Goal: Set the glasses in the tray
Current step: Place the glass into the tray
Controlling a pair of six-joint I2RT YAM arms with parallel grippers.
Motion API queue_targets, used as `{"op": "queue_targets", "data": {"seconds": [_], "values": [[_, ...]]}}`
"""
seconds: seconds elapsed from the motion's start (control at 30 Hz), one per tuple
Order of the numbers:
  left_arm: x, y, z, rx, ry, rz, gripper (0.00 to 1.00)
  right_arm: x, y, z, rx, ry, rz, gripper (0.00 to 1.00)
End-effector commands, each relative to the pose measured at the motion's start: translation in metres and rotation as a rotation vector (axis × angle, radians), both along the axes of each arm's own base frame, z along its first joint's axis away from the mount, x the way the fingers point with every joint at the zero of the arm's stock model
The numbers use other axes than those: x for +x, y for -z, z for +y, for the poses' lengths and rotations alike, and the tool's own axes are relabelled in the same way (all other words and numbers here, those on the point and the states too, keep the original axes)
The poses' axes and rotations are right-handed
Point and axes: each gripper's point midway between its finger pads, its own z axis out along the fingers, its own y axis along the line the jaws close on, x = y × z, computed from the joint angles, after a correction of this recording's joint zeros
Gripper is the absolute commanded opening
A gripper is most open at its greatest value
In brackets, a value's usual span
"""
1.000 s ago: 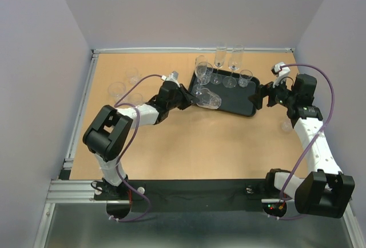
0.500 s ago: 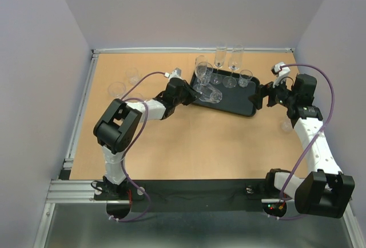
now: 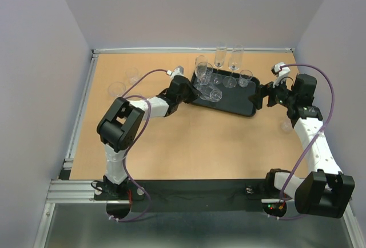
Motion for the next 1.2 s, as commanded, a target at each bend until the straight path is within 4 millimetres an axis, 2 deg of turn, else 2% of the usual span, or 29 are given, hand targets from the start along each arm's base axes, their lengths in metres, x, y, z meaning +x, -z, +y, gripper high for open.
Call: {"op": "queue_targets", "data": {"seconds": [0.0, 0.2, 0.33, 1.17], "values": [[0.014, -0.029, -0.009, -0.021, -0.007, -0.080, 0.13, 0.004, -0.020, -0.003, -0.004, 0.008, -0.077, 1.00], [0.014, -0.020, -0.010, -0.003, -0.003, -0.065, 0.14, 0.005, -0.022, -0.003, -0.007, 0.009, -0.081, 1.00], [0.015, -0.018, -0.011, 0.006, -0.006, -0.064, 0.18, 0.005, -0.021, -0.003, -0.007, 0.010, -0.081, 1.00], [0.017, -0.023, -0.017, 0.018, 0.007, -0.068, 0.37, 0.005, -0.021, -0.004, -0.008, 0.013, -0.079, 1.00]]}}
